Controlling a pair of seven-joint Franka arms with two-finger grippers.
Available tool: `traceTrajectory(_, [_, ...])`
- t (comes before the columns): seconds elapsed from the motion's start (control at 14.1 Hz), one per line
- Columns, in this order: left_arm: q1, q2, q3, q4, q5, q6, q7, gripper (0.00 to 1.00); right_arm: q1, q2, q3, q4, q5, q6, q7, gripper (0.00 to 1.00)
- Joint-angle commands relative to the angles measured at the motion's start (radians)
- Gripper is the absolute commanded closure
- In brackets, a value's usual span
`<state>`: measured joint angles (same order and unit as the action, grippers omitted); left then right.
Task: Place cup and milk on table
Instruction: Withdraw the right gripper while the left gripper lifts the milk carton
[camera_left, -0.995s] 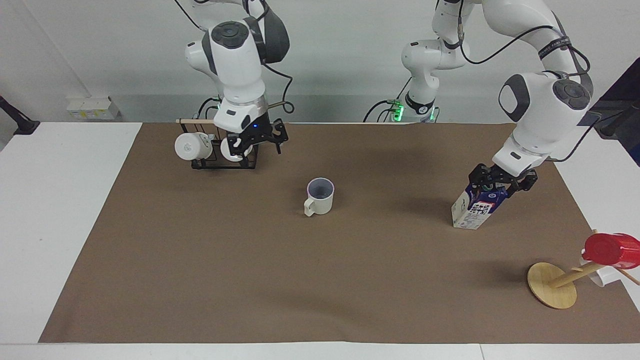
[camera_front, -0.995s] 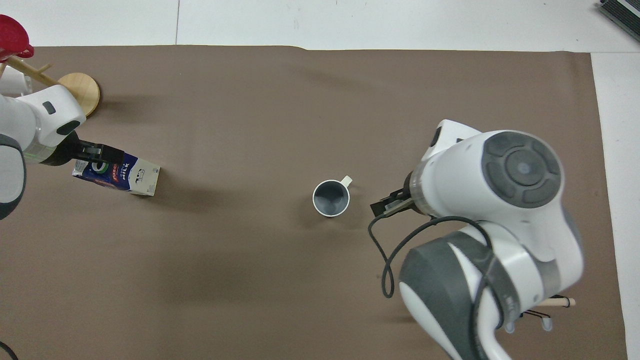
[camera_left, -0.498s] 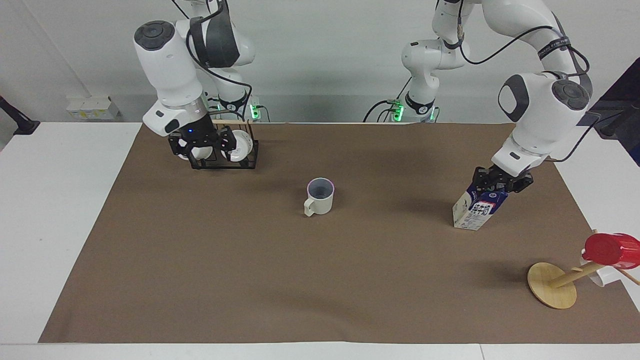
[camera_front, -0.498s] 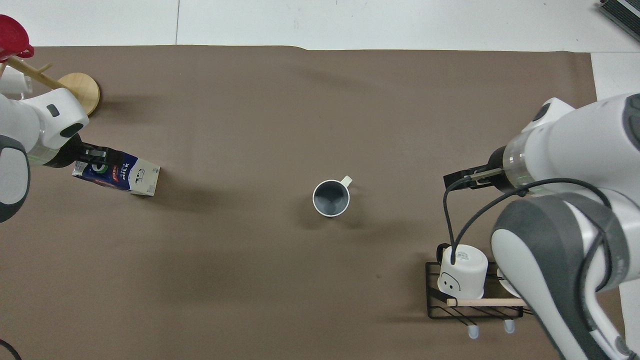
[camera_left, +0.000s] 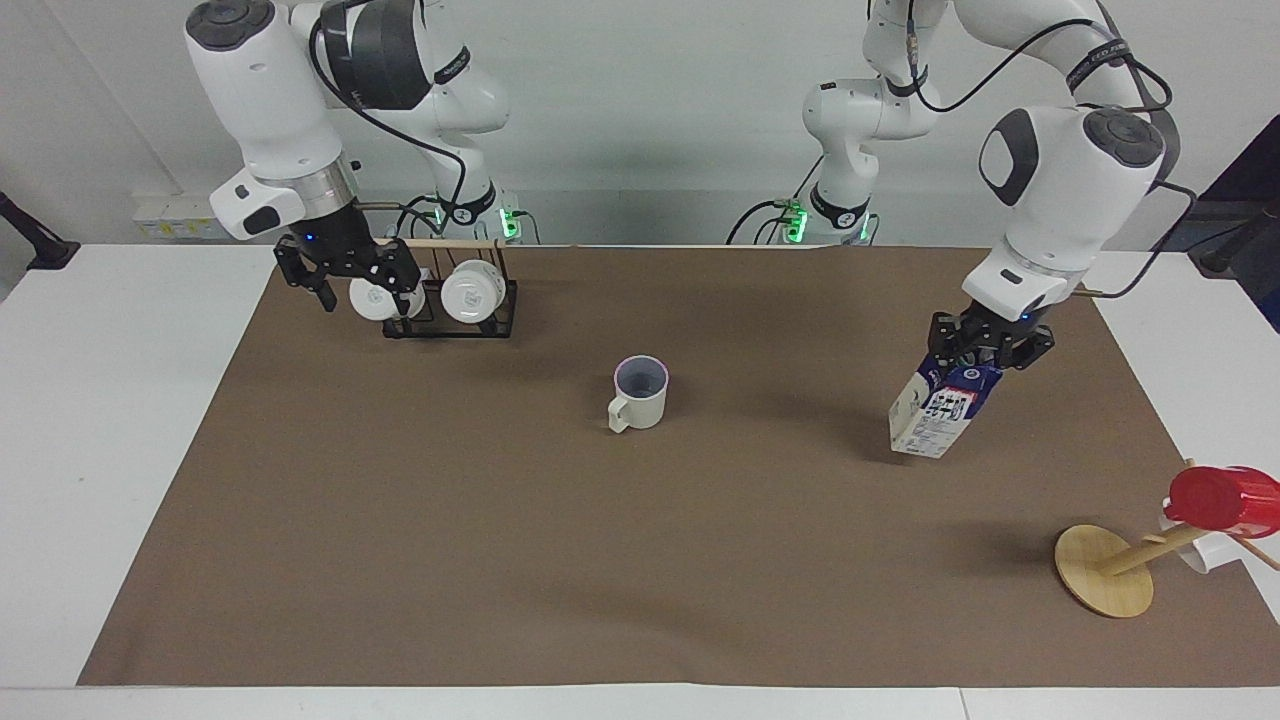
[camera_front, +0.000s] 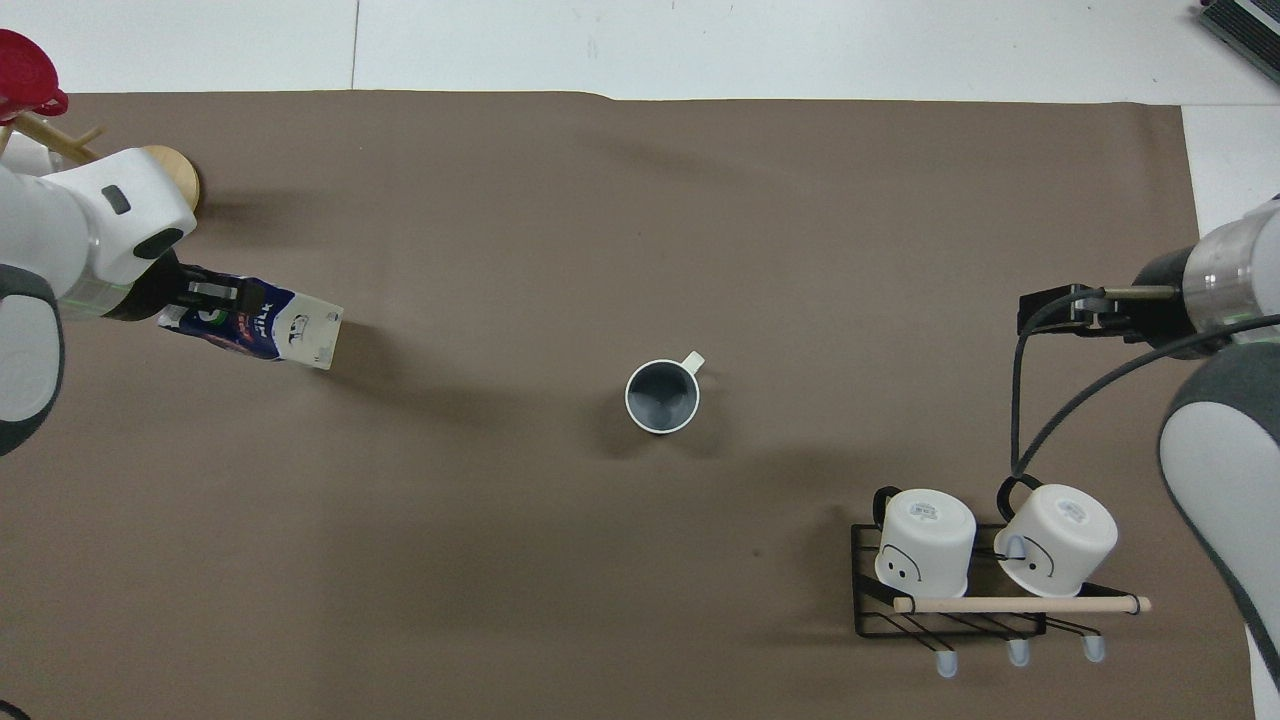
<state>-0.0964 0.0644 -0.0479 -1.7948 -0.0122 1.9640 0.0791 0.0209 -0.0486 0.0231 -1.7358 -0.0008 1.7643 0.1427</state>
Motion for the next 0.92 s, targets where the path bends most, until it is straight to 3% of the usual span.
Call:
traceTrajectory(0.0, [-0.112,0.006,0.011,0.025,0.018,-0.016,-0.129,0.69,-0.009,-0.004,0.001,0.077,-0.018,-0.081,0.028,0.0])
traceTrajectory(0.36, [-0.284,0.032,0.005,0.075,0.006,-0.008,-0.363,0.7,-0.024,-0.017,-0.054,0.191,-0.025,-0.241,0.017,0.0])
traceTrajectory(0.5, [-0.35,0.095,0.003,0.113,0.008,-0.007,-0.473,0.71,-0.026,-0.046,-0.068,0.183,-0.054,-0.258,0.015,0.0])
traceTrajectory(0.64, [-0.396,0.15,0.005,0.15,0.008,0.003,-0.534,0.71,-0.024,-0.079,-0.074,0.112,-0.044,-0.247,0.014,0.0])
traceTrajectory(0.85, [-0.428,0.163,0.003,0.135,0.004,0.05,-0.558,0.71,-0.025,-0.082,-0.074,0.101,-0.035,-0.227,0.011,0.0])
